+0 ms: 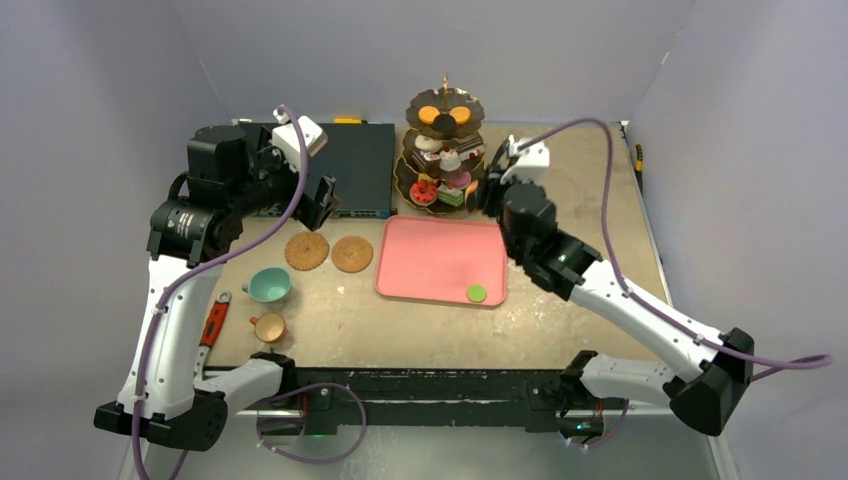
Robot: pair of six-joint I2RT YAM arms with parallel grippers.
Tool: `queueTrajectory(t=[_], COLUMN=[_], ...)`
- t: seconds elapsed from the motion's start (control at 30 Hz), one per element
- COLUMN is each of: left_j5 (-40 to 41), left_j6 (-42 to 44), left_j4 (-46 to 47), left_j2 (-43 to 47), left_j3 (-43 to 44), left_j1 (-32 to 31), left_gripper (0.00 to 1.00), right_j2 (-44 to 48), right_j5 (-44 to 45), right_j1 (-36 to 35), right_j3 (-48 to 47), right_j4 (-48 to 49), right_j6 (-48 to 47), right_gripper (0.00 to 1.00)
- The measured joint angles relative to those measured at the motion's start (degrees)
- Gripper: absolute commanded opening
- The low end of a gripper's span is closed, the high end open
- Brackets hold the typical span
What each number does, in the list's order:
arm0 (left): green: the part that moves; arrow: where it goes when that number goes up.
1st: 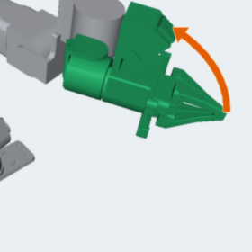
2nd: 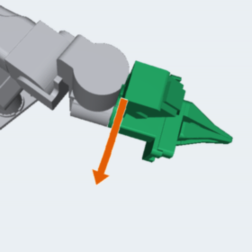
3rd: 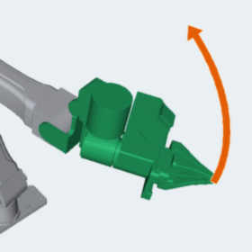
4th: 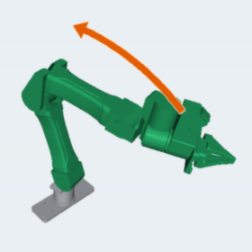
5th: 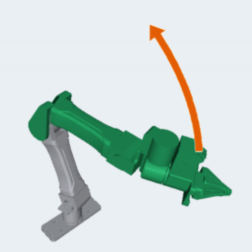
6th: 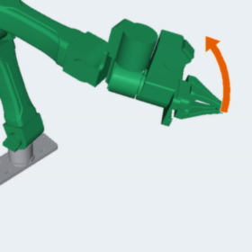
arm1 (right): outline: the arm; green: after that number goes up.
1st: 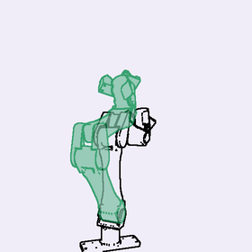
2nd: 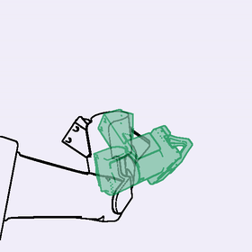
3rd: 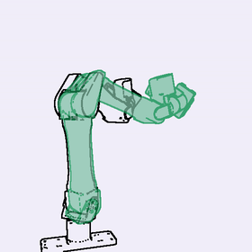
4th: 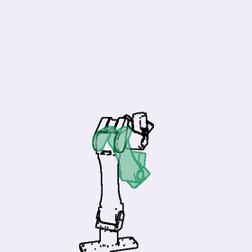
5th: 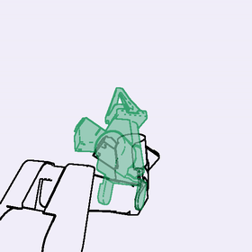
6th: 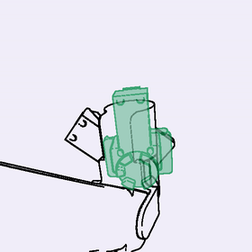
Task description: Serve the afternoon tea
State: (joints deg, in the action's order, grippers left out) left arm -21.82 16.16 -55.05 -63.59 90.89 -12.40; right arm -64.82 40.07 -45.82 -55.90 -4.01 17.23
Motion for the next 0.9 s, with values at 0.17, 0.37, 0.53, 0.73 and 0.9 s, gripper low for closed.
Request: queueTrajectory(t=[0.17,0.37,0.53,0.73,0.9], left_j5=[0.00,0.00,0.00,0.11,0.17], left_j6=[0.00,0.00,-0.02,0.00,0.00], left_j4=[0.02,0.02,0.04,0.07,0.07], left_j2=[0.00,0.00,0.00,0.02,0.02], left_j3=[0.00,0.00,0.00,-0.02,-0.04], left_j1=[0.00,0.00,0.00,0.00,0.00], left_gripper=[0.99,0.99,0.99,0.99,0.99], right_j2=[-2.71,-14.25,-25.77,-35.12,-38.58], right_j5=[-1.05,-5.25,-9.14,-13.22,-15.67], right_j1=[5.66,12.20,14.49,16.09,16.68], right_j3=[-13.79,-28.15,-36.70,-41.88,-44.09], right_j4=[6.32,12.87,14.34,14.32,14.34], right_j6=[-8.83,-15.91,-18.93,-19.87,-19.74], right_gripper=[0.41,0.41,0.41,0.42,0.51])
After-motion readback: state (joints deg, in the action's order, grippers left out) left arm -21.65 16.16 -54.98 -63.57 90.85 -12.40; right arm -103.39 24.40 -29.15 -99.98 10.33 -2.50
